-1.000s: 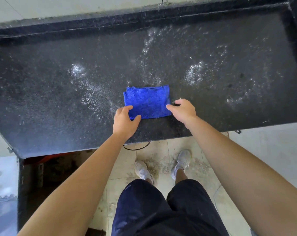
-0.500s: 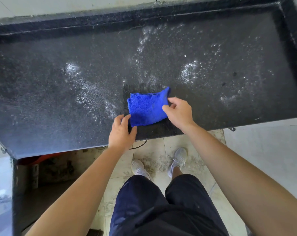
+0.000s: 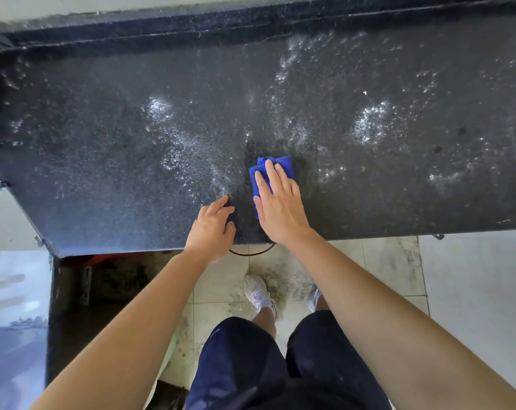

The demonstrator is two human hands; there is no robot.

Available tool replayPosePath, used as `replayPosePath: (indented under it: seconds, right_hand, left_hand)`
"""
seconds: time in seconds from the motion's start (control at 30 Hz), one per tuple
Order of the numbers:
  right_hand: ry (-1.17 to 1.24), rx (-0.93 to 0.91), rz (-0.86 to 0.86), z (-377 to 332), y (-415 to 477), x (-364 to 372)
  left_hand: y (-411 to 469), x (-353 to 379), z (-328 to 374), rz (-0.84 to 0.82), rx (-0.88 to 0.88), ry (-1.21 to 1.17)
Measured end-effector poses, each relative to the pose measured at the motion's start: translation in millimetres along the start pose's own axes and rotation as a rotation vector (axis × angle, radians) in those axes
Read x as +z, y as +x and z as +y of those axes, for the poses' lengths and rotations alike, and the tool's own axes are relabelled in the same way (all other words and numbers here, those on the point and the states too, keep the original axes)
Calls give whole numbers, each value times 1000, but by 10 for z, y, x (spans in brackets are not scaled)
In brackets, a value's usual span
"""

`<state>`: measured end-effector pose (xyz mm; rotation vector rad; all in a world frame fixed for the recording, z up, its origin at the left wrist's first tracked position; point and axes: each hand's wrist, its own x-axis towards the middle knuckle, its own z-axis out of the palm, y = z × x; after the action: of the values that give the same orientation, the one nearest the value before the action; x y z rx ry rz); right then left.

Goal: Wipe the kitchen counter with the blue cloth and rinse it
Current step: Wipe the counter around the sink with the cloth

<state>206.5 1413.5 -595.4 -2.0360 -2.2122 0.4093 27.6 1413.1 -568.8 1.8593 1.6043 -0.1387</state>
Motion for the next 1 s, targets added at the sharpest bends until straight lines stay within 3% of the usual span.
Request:
replayPosePath:
  seconds: [0.07,0.3,0.47,0.6,0.8,0.87,1.0]
  right_hand:
    - [-86,-10,-68,27,-15,115]
    - [-95,8,-66,491,-235,71]
    - [-125,278,-51,1495,-645,-188]
    - [-115,562,-57,2233,-867,-434]
    - [-25,832,125,1994,-615,-324]
    - [-43,699,136,1759,-606,-226]
    - [-71,182,39,1972,-937,-233]
  left_hand:
    - [3,28,-14,36,8,18]
    - [97,133,86,225,44,101]
    - [161,185,267,263,-24,104]
    - [231,302,414,359,93,185]
    - [546,634,1044,430,308,191]
    - [694,775,1320,428,378,210]
    - [894,1028,1851,392,439,278]
